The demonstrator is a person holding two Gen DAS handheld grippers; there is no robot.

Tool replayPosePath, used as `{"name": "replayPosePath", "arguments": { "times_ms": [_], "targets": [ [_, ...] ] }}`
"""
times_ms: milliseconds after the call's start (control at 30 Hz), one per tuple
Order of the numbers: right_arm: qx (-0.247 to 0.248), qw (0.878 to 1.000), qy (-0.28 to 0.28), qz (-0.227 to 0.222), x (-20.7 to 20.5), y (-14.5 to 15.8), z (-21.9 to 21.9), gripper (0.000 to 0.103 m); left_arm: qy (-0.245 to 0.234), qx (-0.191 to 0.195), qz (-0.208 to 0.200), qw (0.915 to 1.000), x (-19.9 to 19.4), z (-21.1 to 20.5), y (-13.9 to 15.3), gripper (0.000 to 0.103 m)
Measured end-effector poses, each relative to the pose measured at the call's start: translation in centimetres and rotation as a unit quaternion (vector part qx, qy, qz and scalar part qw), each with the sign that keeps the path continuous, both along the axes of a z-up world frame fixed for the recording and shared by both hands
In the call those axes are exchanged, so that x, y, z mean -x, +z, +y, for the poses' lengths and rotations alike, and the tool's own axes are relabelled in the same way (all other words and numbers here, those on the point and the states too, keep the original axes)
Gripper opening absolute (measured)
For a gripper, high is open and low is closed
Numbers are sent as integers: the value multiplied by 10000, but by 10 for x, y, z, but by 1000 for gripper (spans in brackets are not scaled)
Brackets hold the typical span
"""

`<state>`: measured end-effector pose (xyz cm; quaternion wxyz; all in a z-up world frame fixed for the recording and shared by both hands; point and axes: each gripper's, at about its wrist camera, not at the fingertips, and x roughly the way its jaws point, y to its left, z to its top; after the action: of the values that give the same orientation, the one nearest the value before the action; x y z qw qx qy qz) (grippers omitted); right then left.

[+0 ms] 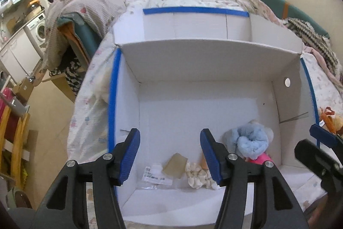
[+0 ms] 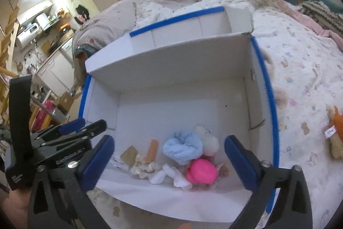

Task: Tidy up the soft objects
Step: 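Open both tools to release the plush and tan piece into the box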

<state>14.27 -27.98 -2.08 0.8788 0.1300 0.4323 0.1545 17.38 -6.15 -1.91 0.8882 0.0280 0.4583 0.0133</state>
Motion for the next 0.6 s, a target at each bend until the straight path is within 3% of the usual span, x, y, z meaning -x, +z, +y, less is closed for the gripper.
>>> {"name": "replayPosePath", "arguments": {
  "times_ms": [267,500,600],
  "targets": [
    [70,9998,-132,-136,26,11,-3,103,82,132,-267,9995,36,14,19,55],
    [57,9997,-187,-157,59,9,-8,103,148,417,-167,9989,73,31,11,56],
    [163,9997,-151,-58,70,-2,-6,103,208,502,-122,9984,91,37,0,64]
  ]
}}
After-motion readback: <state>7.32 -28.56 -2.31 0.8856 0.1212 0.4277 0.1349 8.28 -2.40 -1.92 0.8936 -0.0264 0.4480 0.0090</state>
